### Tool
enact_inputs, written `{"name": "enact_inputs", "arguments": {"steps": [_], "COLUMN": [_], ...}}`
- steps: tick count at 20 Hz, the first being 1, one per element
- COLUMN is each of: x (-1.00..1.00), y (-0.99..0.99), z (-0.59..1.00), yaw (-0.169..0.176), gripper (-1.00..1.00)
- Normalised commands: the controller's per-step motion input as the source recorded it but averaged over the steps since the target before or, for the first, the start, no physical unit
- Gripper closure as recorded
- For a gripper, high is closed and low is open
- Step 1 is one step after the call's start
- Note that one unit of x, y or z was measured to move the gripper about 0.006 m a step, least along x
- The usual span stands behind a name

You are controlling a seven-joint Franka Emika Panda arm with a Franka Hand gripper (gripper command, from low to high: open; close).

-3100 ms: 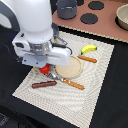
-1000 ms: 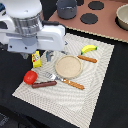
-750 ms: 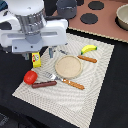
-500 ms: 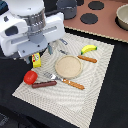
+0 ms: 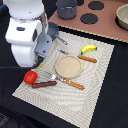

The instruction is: Interact with the objects in diverse but meaningful ways.

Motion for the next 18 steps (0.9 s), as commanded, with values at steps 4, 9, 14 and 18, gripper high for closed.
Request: {"name": "enact_inputs", "arguments": {"steps": [4, 9, 14, 18], "x": [0.63, 0.69, 0.62, 0.51], "y": [-0.35, -0.34, -0.33, -0.37], "z": [0.14, 0.14, 0.08, 0.01], "yaw": [0.002, 0.000, 0.000, 0.000], "gripper": [-1.00, -1.00, -1.00, -1.00]}}
